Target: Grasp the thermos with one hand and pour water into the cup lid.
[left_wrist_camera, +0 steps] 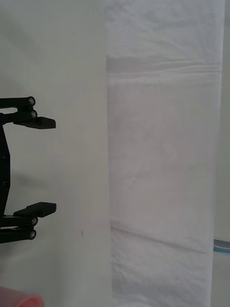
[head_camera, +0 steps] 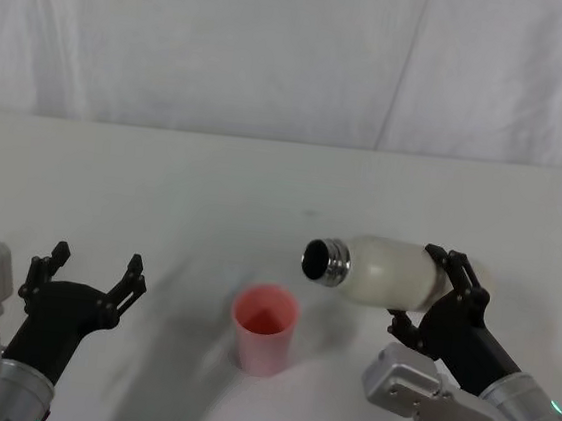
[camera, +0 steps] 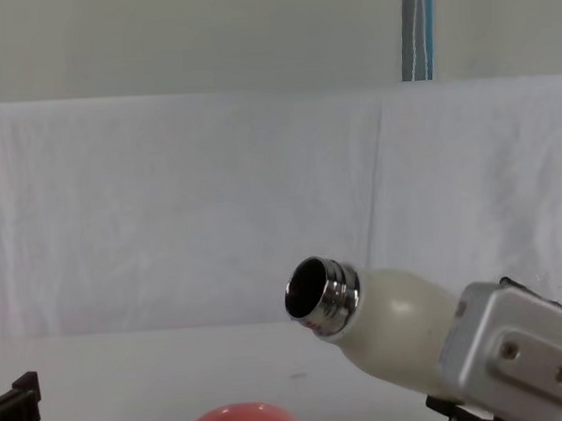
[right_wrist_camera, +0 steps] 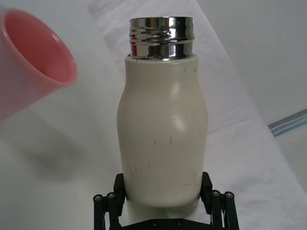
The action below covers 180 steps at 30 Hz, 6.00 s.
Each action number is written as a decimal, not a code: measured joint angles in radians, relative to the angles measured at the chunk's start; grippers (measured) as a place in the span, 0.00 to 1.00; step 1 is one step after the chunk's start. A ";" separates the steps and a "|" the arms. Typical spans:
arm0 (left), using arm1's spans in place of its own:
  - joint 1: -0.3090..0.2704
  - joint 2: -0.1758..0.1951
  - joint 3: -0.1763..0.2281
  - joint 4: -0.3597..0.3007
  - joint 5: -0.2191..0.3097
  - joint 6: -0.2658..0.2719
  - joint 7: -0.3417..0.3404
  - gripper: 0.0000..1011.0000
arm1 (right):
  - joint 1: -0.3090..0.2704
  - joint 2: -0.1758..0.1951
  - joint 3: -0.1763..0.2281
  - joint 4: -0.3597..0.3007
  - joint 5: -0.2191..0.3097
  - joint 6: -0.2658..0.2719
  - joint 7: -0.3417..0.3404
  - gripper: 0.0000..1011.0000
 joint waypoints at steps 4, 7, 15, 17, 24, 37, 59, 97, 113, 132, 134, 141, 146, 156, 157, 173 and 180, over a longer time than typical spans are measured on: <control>0.000 0.000 0.000 0.000 0.000 0.000 0.000 0.99 | 0.017 -0.004 -0.007 0.017 -0.026 0.010 -0.010 0.94; 0.000 0.000 0.000 0.000 0.000 0.000 0.000 0.99 | 0.030 -0.007 -0.011 0.028 -0.043 0.013 -0.018 0.94; 0.000 0.000 0.000 0.000 0.000 0.000 0.000 0.99 | 0.063 -0.010 -0.036 0.063 -0.094 0.016 -0.043 0.94; 0.000 0.000 0.000 0.000 0.000 0.000 0.000 0.99 | 0.072 -0.010 -0.046 0.070 -0.110 0.016 -0.049 0.94; 0.000 0.000 0.000 0.000 0.000 0.000 0.000 0.99 | 0.094 -0.006 -0.071 0.087 -0.144 0.015 -0.059 0.94; 0.000 0.000 0.000 0.000 0.000 0.000 0.000 0.99 | 0.113 0.007 -0.103 0.105 -0.202 0.025 -0.087 0.94; 0.000 0.000 0.000 0.000 0.000 0.000 0.000 0.99 | 0.146 0.027 -0.138 0.129 -0.276 0.041 -0.128 0.94; 0.000 0.000 0.000 0.000 0.000 0.000 0.000 0.99 | 0.171 0.034 -0.164 0.139 -0.299 0.047 -0.138 0.94; 0.000 0.000 0.000 0.000 0.000 0.000 0.000 0.99 | 0.171 0.037 -0.166 0.140 -0.303 0.051 -0.140 0.94; 0.000 0.000 0.000 0.000 0.000 0.000 0.000 0.99 | 0.170 0.040 -0.164 0.139 -0.307 0.052 -0.142 0.94; 0.000 0.000 0.000 0.000 0.000 0.000 0.000 0.99 | 0.170 0.040 -0.164 0.139 -0.307 0.052 -0.142 0.94; 0.000 0.000 0.000 0.000 0.000 0.000 0.000 0.99 | 0.171 0.040 -0.164 0.140 -0.309 0.053 -0.142 0.94; 0.000 0.000 0.000 0.000 0.000 0.000 0.000 0.99 | 0.173 0.041 -0.164 0.142 -0.310 0.053 -0.142 0.94; 0.000 0.000 0.000 0.000 0.000 0.000 0.000 0.99 | 0.174 0.041 -0.166 0.145 -0.313 0.053 -0.144 0.94; 0.000 0.000 0.000 0.000 0.000 0.000 0.000 0.99 | 0.174 0.041 -0.166 0.145 -0.313 0.053 -0.145 0.94; 0.000 0.000 0.000 0.000 0.000 0.000 0.000 0.99 | 0.174 0.043 -0.166 0.144 -0.315 0.056 -0.146 0.94; 0.000 0.000 0.000 0.000 0.000 0.000 0.000 0.99 | 0.172 0.043 -0.166 0.141 -0.316 0.058 -0.147 0.94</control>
